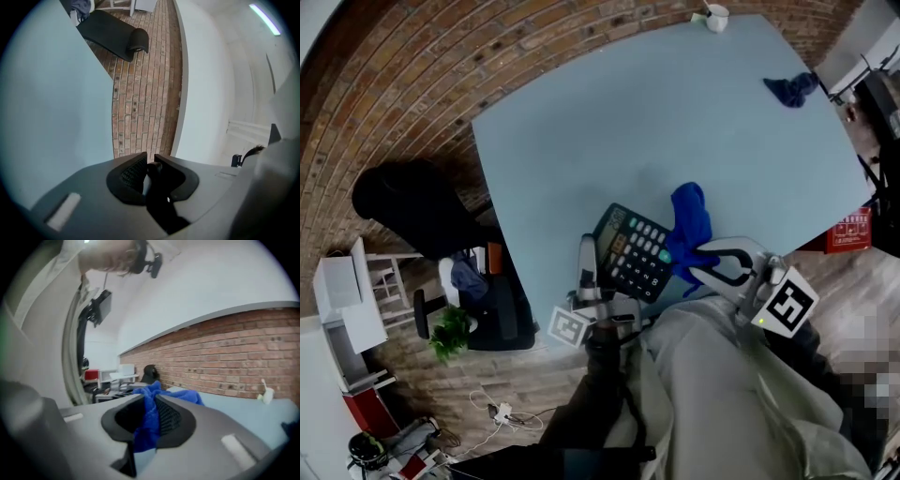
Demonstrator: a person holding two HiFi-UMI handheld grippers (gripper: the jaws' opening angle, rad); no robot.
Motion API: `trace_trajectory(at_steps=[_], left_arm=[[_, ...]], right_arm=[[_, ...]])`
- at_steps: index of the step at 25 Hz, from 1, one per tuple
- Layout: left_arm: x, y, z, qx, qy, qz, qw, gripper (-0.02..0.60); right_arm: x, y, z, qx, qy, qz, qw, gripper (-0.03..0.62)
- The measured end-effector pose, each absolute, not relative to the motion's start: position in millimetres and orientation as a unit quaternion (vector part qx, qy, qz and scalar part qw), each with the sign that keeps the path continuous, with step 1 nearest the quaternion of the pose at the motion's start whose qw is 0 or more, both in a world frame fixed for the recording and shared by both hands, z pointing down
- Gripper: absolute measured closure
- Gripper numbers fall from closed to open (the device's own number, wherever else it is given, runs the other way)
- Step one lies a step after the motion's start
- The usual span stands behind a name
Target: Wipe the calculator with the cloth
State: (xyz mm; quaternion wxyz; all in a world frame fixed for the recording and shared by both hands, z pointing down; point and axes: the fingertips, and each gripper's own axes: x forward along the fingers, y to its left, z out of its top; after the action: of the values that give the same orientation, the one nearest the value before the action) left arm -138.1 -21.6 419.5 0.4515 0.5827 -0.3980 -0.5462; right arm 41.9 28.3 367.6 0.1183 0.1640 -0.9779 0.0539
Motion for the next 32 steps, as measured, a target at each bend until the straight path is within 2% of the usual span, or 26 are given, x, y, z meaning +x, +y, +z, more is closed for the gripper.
trace_trajectory(at_steps=[3, 7, 12, 18, 22, 27, 30, 32], left_arm=[[-134.8, -18.8, 415.4, 0.574, -0.377, -0.568, 0.454, 0.532], [-123.5, -21.7, 409.3, 0.572, -0.356, -0.58, 0.459, 0.537], [-114.3, -24.6, 399.3, 0.58, -0.324, -0.586, 0.464, 0.535], [-98.3, -21.7, 373.6, 0.631, -0.29, -0.566, 0.444, 0.537], [-86.6, -19.1, 365.2, 0.648, -0.266, -0.558, 0.445, 0.537], [-73.7, -17.2, 366.0, 0.647, -0.235, -0.557, 0.465, 0.537], [-51.0, -14.1, 364.4, 0.687, -0.225, -0.507, 0.469, 0.537], [-41.2, -12.5, 365.9, 0.712, -0.221, -0.475, 0.468, 0.537]], right_arm=[[60.4, -13.6, 365.2, 0.229, -0.961, 0.157, 0.001, 0.523], [33.5, 16.7, 375.8, 0.107, -0.942, 0.299, -0.106, 0.528], [-4.2, 60.7, 377.3, -0.027, -0.938, 0.326, -0.119, 0.528], [33.4, -10.6, 372.1, 0.017, -0.9, 0.369, -0.232, 0.528], [45.8, -39.0, 363.8, 0.009, -0.882, 0.38, -0.278, 0.528], [22.1, -41.3, 371.2, -0.053, -0.859, 0.425, -0.28, 0.528], [9.6, -41.3, 379.4, -0.06, -0.856, 0.437, -0.271, 0.528], [15.7, -50.2, 376.5, -0.058, -0.847, 0.44, -0.292, 0.528]])
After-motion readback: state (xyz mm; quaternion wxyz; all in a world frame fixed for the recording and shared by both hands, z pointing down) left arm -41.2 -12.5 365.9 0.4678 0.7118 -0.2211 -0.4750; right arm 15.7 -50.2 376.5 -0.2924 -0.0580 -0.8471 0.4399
